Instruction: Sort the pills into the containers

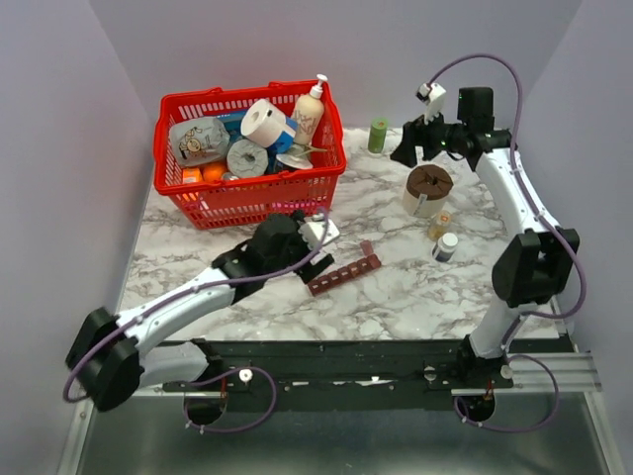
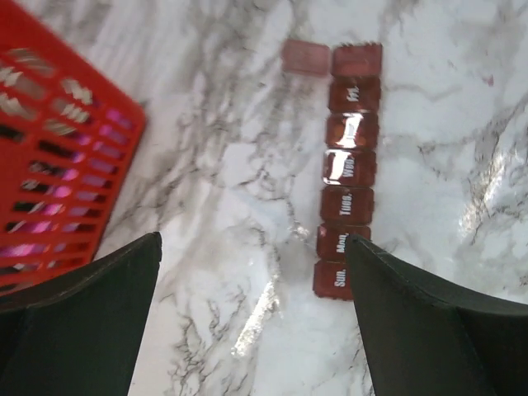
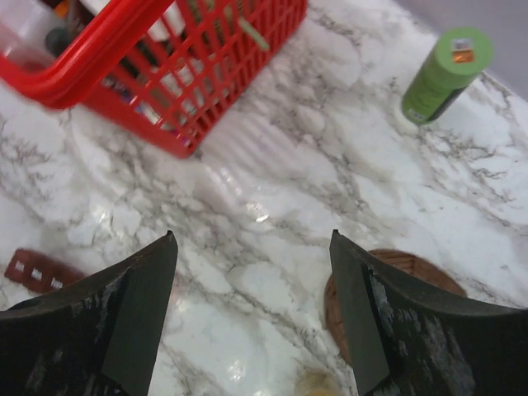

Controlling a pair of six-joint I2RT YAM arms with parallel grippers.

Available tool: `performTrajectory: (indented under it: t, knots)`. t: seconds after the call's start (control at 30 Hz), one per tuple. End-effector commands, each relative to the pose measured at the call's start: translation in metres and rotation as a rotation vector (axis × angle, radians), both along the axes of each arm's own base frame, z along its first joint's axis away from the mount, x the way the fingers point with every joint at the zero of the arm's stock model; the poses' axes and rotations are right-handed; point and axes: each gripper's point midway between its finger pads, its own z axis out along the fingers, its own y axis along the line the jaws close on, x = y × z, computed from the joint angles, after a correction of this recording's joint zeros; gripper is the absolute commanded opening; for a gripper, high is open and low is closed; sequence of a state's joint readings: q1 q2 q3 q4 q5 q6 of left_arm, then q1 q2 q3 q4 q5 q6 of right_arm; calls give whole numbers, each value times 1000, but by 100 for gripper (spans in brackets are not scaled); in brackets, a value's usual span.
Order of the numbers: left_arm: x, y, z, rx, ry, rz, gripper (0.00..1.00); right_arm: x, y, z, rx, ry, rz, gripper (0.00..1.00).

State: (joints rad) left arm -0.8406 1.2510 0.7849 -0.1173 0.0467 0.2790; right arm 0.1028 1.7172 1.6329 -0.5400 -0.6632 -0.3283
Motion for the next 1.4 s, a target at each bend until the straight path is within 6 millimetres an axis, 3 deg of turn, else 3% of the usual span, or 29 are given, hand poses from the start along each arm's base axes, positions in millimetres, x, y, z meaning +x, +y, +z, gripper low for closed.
performTrajectory:
  t: [0.0, 0.03, 0.07, 0.1, 0.13, 0.3, 0.33, 0.37, 0.5, 0.53, 0.57, 0.67, 0.93, 1.1, 1.37]
  knots:
    - [-1, 26, 49, -251, -40, 48, 99, 46, -10, -29, 35, 224, -225, 91]
    - [-1, 31, 55, -269, -62, 57, 99, 61, -13, -17, 51, 218, -283, 99]
    - [1, 39, 58, -271, -88, 83, 99, 70, -14, -19, 51, 222, -309, 100]
    - [0, 46, 56, -262, -102, 100, 99, 84, -18, -35, 36, 236, -350, 100]
    - [-1, 53, 64, -273, -138, 119, 99, 95, -16, -24, 49, 200, -366, 100]
    - [3, 79, 53, -241, -197, 221, 99, 145, -19, -24, 71, 95, -488, 100]
    - [5, 84, 53, -232, -209, 242, 99, 156, -19, -46, 58, 117, -506, 100]
    - [5, 84, 53, -229, -213, 245, 99, 167, -18, -31, 79, 75, -521, 100]
    - [8, 88, 47, -200, -218, 258, 99, 198, -5, -50, 93, 29, -527, 100]
    - [11, 87, 50, -206, -233, 262, 99, 200, 2, -53, 94, 19, -522, 100]
    - [12, 88, 49, -201, -238, 264, 99, 205, 6, -72, 91, 38, -524, 100]
    - [14, 90, 47, -192, -244, 278, 99, 220, 17, -72, 121, -2, -534, 100]
    - [16, 95, 48, -223, -241, 327, 99, 252, 16, -98, 194, -37, -634, 100]
    - [18, 93, 52, -238, -231, 342, 99, 258, 21, -90, 277, -41, -650, 99]
    - [21, 92, 58, -225, -235, 338, 99, 256, 28, -102, 368, 59, -695, 95]
